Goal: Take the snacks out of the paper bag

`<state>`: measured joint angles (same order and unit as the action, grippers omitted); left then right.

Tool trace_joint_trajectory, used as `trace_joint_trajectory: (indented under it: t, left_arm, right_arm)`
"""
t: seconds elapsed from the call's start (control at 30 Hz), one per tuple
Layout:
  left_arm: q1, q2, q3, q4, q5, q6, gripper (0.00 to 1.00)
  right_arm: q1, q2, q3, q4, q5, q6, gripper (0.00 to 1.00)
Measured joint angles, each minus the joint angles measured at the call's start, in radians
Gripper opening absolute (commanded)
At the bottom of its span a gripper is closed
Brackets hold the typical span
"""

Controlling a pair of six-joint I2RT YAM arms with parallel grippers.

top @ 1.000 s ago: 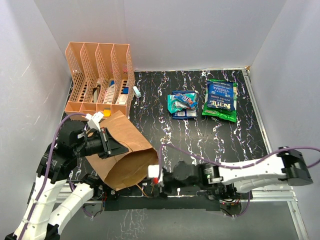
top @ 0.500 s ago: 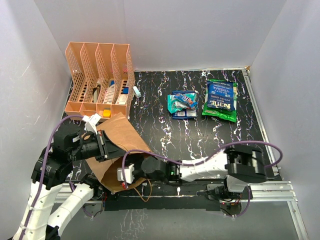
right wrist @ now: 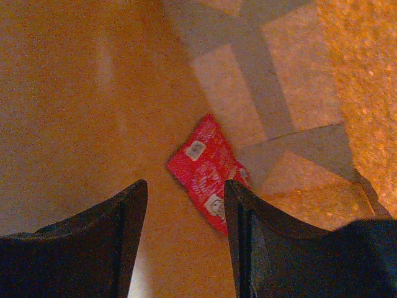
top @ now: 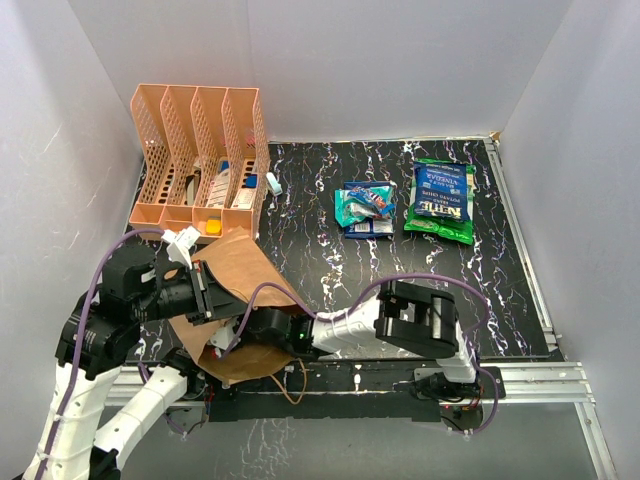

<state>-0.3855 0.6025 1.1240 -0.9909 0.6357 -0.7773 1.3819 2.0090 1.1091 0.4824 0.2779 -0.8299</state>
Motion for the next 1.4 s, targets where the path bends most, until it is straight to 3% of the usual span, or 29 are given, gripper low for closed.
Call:
trace_joint_trajectory:
  t: [0.43,0.73,0.9,1.1,1.17,1.23,1.4]
  left_arm:
    - [0.000,0.014,0.002,-0.014,0.001,0.019,0.00]
    - [0.003,0.035,0.002,-0.028,-0.002,0.029,0.00]
    - [0.004,0.024,0.002,-0.039,-0.027,0.024,0.00]
    - [0.006,0.018,0.031,-0.050,-0.069,0.012,0.00]
    - [0.007,0.016,0.032,-0.051,-0.077,0.008,0.00]
    - [0.007,0.016,0.032,-0.051,-0.084,0.006,0.00]
    - [0.008,0.016,0.033,-0.040,-0.077,-0.009,0.00]
  right_arm:
    - [-0.027,0.092,0.089,0.013,-0.042,-0.089,0.63]
    - [-0.067,0.189,0.163,0.073,-0.016,-0.061,0.61]
    - [-0.107,0.254,0.245,0.128,0.012,-0.064,0.56]
    - [-0.163,0.281,0.319,0.129,0.011,-0.066,0.34]
    - [-0.175,0.283,0.330,0.122,0.011,-0.064,0.34]
    - [-0.180,0.283,0.331,0.114,0.010,-0.057,0.36]
    - [-0.175,0.238,0.266,0.060,-0.049,0.005,0.66]
